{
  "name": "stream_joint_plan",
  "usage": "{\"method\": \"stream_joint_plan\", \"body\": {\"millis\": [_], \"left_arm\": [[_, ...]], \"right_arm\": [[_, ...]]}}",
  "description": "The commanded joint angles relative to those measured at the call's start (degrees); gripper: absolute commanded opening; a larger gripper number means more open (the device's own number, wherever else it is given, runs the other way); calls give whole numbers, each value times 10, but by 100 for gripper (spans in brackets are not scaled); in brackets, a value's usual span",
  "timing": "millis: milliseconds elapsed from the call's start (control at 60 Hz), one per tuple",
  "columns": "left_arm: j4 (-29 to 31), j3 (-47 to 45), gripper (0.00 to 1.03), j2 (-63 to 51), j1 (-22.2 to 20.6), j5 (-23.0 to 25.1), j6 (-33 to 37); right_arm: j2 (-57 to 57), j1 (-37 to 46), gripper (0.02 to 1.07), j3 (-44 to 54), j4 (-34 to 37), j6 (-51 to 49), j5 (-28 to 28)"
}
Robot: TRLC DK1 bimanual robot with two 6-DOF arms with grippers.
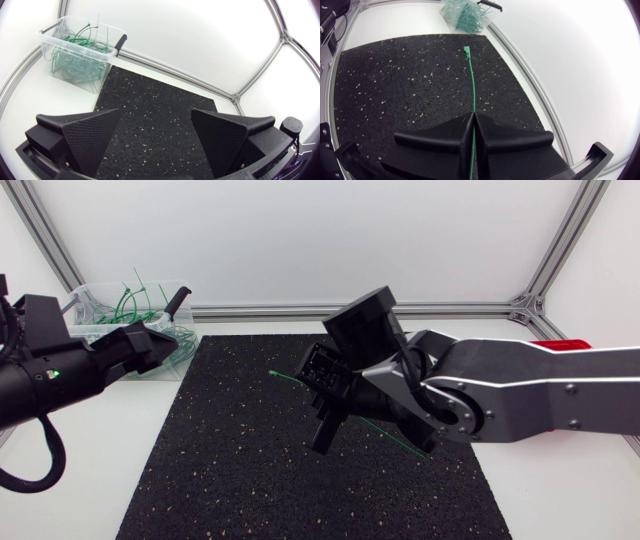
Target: Take a green cable tie from the red box, thread the tail through the head to close it, then place it in the transparent bin on the left.
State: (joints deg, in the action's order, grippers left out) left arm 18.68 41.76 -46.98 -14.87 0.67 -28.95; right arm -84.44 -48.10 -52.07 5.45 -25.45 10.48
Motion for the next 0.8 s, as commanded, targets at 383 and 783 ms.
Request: {"method": "stream_joint_plan", "body": {"millis": [383,783], "left_arm": [[111,160,96,-94,-169,-30,-120],[213,290,89,-190,-244,-30,-205]], "right_arm": [[134,-14,8,61,-57,21,82],[143,-66,8,58,-72,4,169]]}}
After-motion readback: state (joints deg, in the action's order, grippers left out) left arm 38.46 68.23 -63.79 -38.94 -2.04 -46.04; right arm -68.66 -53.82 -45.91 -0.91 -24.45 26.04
